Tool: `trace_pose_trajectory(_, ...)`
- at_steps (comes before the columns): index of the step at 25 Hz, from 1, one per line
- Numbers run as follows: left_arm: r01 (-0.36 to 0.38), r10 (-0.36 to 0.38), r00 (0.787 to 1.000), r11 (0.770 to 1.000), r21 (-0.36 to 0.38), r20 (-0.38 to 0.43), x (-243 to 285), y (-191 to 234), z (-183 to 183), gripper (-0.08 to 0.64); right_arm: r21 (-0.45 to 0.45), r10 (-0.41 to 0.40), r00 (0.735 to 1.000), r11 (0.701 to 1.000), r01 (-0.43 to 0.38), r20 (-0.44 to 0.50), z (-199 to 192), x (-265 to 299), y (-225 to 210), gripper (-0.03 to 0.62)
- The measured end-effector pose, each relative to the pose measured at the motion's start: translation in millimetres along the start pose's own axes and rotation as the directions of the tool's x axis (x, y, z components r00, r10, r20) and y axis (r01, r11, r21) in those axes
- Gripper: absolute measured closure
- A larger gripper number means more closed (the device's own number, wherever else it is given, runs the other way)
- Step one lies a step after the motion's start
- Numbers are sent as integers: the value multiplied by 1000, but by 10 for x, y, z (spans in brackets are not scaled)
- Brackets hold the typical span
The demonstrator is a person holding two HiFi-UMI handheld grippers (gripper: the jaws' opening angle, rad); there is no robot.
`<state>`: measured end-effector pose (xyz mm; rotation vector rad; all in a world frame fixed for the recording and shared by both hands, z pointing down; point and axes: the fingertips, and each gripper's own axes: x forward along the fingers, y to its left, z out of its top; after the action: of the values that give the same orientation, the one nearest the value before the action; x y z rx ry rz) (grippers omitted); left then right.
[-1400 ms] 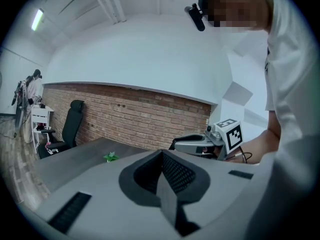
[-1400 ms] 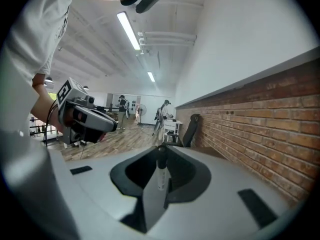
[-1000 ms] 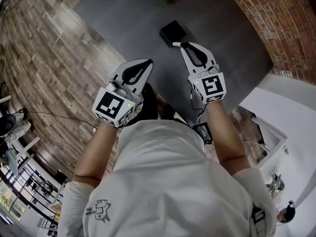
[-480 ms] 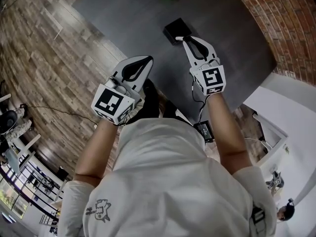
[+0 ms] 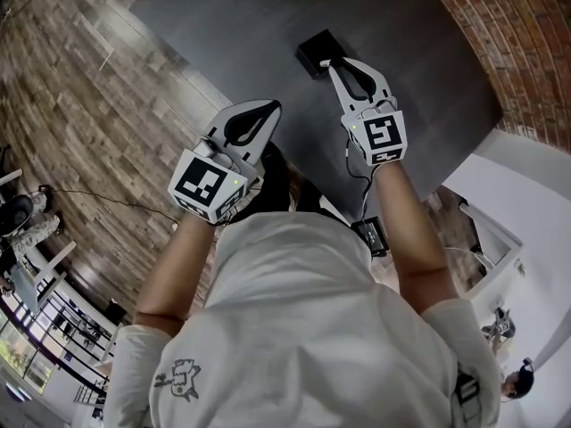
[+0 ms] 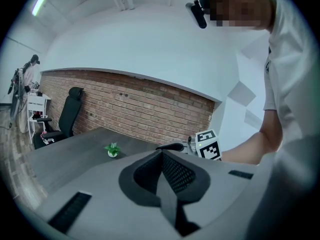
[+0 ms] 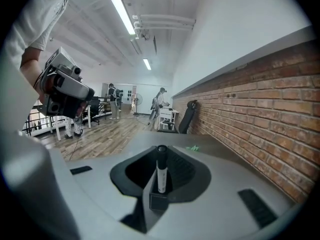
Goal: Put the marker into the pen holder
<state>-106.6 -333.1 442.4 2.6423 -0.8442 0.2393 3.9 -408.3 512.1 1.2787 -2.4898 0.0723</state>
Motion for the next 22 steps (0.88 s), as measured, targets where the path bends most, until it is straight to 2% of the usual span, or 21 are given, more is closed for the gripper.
trace_pose_trajectory(10,-8,8,1000,1000,-8,-4,8,31,-14,549,33,23,998,999,-21,-61,-270,22,37,520)
trace_pose_trajectory(16,3,-3,1000,1000,-4,-17,42,-51,-59,549,70,49,989,997,-40,-140,-559,9,53,519)
trace_pose_trajectory(22,-5,5,1000,1000,-12,-15,42,-123,-75,549,99,54,986,994,-39,-161,-656,-47,69,500)
